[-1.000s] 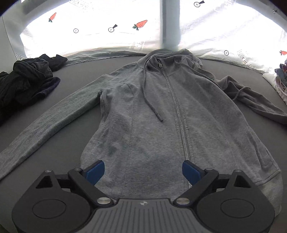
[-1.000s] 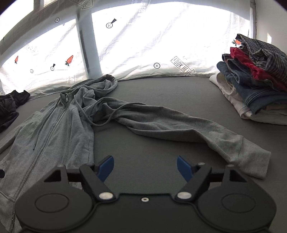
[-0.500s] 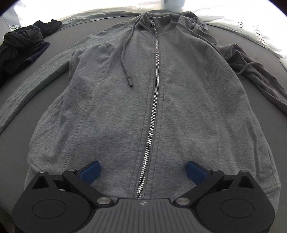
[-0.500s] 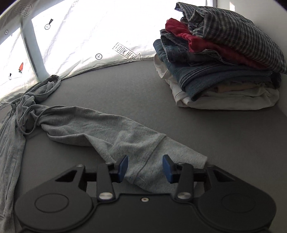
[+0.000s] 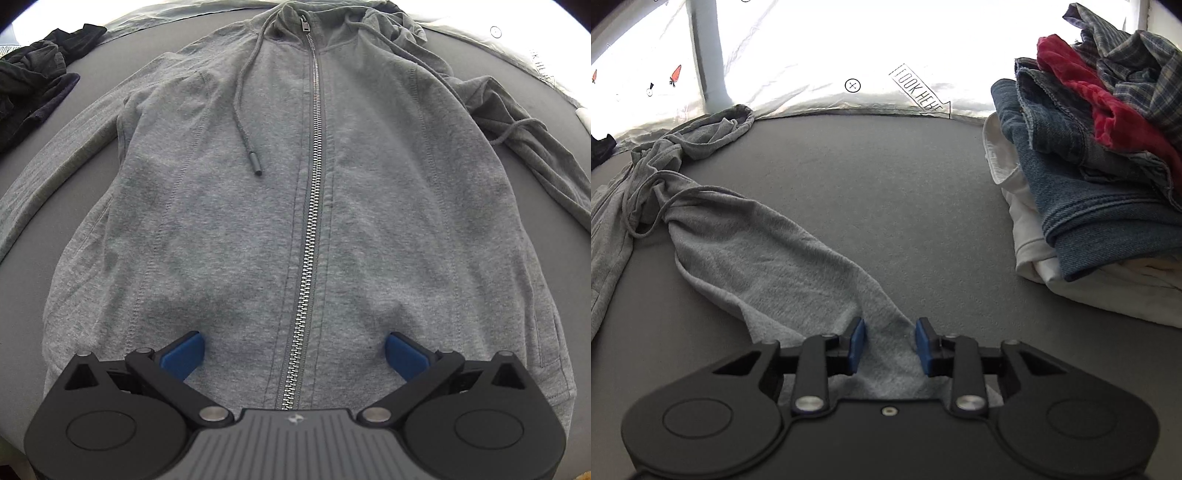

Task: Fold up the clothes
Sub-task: 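Grasp the hoodie sleeve cuff with the right gripper and lift it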

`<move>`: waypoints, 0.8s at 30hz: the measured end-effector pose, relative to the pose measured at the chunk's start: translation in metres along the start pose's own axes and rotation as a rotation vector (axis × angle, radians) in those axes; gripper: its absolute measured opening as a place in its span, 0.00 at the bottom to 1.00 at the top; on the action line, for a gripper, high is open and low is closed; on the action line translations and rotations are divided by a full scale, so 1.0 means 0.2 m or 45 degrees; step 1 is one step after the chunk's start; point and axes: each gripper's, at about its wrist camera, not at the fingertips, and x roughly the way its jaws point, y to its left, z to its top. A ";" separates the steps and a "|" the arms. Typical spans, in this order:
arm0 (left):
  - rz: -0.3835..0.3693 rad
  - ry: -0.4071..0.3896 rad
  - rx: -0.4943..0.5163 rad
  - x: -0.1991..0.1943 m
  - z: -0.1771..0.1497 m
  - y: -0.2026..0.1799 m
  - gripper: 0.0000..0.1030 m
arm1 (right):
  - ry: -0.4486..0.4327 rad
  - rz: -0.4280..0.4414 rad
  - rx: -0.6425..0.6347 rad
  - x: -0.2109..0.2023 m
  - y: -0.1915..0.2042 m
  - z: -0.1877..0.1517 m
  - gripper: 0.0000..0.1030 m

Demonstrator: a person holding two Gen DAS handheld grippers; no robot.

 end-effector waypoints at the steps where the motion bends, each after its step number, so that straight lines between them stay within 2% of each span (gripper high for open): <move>1: 0.000 -0.003 -0.001 0.00 0.00 0.00 1.00 | -0.010 -0.010 -0.035 -0.01 0.01 0.01 0.03; 3: 0.000 -0.008 -0.001 0.00 0.00 0.00 1.00 | -0.041 -0.041 -0.102 -0.03 0.02 0.04 0.03; 7: 0.004 -0.032 0.000 -0.01 0.00 -0.01 1.00 | -0.228 -0.185 -0.191 -0.17 0.03 0.18 0.02; 10: 0.009 -0.048 -0.003 -0.02 -0.01 -0.01 1.00 | -0.393 -0.279 -0.162 -0.31 0.04 0.25 0.02; 12: 0.012 -0.058 -0.006 -0.02 -0.02 -0.01 1.00 | -0.442 -0.339 -0.150 -0.37 0.05 0.25 0.02; 15: 0.013 -0.071 -0.007 -0.02 -0.03 -0.01 1.00 | -0.375 -0.406 -0.245 -0.34 0.11 0.12 0.02; 17: 0.012 -0.076 -0.007 -0.03 -0.03 -0.01 1.00 | -0.284 -0.372 -0.260 -0.30 0.13 0.00 0.02; 19: 0.010 -0.077 -0.006 -0.02 -0.02 -0.01 1.00 | -0.141 -0.325 -0.270 -0.25 0.16 -0.14 0.03; 21: 0.006 -0.075 -0.002 -0.01 -0.02 -0.01 1.00 | -0.048 -0.273 -0.227 -0.23 0.17 -0.24 0.03; 24: 0.000 -0.070 0.004 -0.01 -0.01 -0.01 1.00 | -0.016 -0.224 -0.089 -0.26 0.14 -0.27 0.05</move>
